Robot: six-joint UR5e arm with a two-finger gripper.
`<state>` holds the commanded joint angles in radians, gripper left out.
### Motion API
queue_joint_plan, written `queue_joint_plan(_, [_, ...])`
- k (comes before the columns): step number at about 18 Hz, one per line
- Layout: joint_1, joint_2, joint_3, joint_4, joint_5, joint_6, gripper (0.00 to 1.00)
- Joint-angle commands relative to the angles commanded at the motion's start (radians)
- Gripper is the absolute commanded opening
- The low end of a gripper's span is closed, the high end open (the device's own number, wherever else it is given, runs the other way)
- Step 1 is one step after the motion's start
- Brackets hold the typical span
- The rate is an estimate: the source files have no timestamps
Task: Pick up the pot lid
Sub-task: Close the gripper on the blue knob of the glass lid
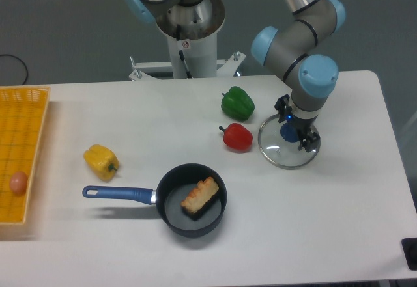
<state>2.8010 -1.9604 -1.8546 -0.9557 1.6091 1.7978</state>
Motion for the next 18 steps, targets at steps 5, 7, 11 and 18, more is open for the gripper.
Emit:
queue_joint_plan(5, [0.002,-0.002,-0.003,-0.002,0.0,0.003,0.98])
queue_joint_plan(7, [0.002,-0.006,-0.003,-0.002,0.0,0.006,0.97])
queue_joint_plan(11, [0.002,-0.011,-0.003,-0.002,0.0,0.006,0.97])
queue_joint_plan(18, [0.006,-0.011,-0.002,-0.003,0.0,0.015,0.92])
